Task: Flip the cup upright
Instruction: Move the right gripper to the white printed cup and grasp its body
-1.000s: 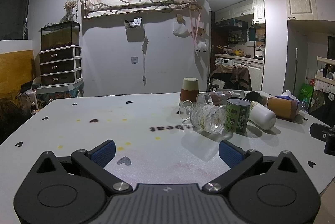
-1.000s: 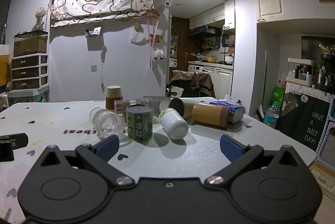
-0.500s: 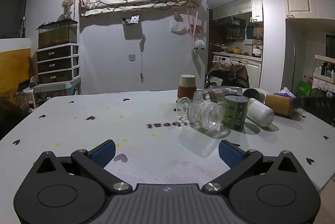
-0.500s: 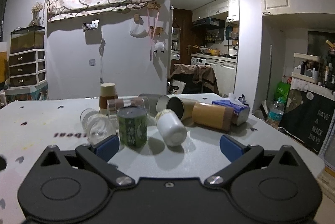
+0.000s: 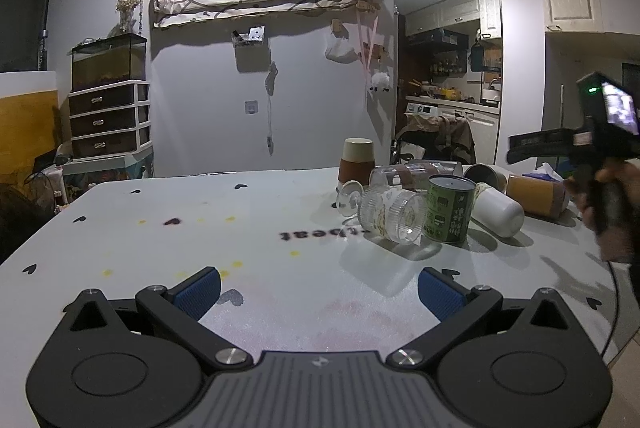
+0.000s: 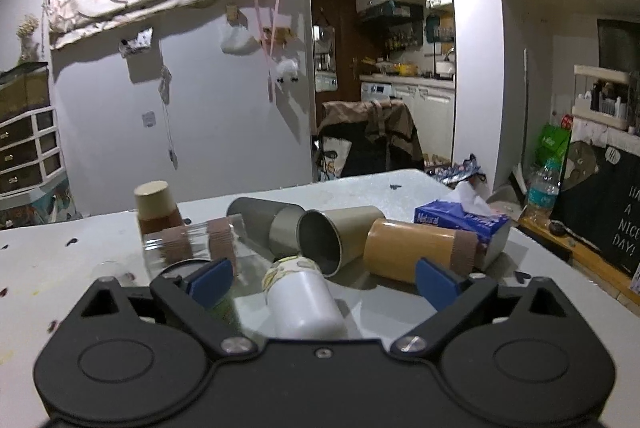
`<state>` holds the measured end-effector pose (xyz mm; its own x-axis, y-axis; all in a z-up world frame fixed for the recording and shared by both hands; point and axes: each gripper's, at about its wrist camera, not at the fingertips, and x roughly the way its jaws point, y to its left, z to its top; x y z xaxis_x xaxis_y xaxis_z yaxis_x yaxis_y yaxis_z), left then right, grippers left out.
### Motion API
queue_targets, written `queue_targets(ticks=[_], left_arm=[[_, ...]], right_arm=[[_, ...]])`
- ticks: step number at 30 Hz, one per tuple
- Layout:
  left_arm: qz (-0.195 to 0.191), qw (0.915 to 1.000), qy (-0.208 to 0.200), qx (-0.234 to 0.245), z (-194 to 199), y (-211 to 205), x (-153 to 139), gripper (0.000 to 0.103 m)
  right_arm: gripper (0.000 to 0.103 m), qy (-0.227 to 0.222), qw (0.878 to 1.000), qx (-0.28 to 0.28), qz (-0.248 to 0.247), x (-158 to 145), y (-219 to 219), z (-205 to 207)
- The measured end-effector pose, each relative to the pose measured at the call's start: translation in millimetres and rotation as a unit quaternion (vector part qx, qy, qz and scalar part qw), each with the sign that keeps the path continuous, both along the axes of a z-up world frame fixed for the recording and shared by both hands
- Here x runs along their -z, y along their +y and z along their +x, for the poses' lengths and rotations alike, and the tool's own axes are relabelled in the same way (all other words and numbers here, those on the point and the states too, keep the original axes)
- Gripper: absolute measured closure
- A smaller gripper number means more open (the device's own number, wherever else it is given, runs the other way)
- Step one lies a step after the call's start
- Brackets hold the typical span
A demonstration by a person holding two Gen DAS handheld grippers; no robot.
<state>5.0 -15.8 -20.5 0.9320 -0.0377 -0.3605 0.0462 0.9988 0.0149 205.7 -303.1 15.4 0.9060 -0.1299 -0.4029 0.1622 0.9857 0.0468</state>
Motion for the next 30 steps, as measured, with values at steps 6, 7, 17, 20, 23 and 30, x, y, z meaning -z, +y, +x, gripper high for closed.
queue_targets(ticks=[6,7,17,20,23,30], left_arm=[[0.000,1.0000,0.001,0.001,0,1,0,0.000],[0.001,1.0000,0.001,0.001,0,1,0,0.000],[0.001,1.0000,0.001,0.002,0,3,-1,0.000],[0.000,1.0000,0.000,0.002,1,4,-3,0.000],[-0.001,1.0000,0.000,0.001,1,5,-4,0.000],[-0.006,1.0000,0.002,0.000,3,6,-4,0.000]], right_arm=[[0.008,0.048,0.999,0.000,0.014,26,-11,50],[0.010,0.056,0.998,-0.001,0.016,30,-12,55],[0.011,0.111,0.992,-0.022,0.047,66,-16,78],[0.017,0.118,0.992,-0.030,0.041,69,-12,78],[0.035,0.126,0.991,-0.036,0.032,72,-9,75],[0.039,0.142,0.989,-0.025,0.011,68,7,28]])
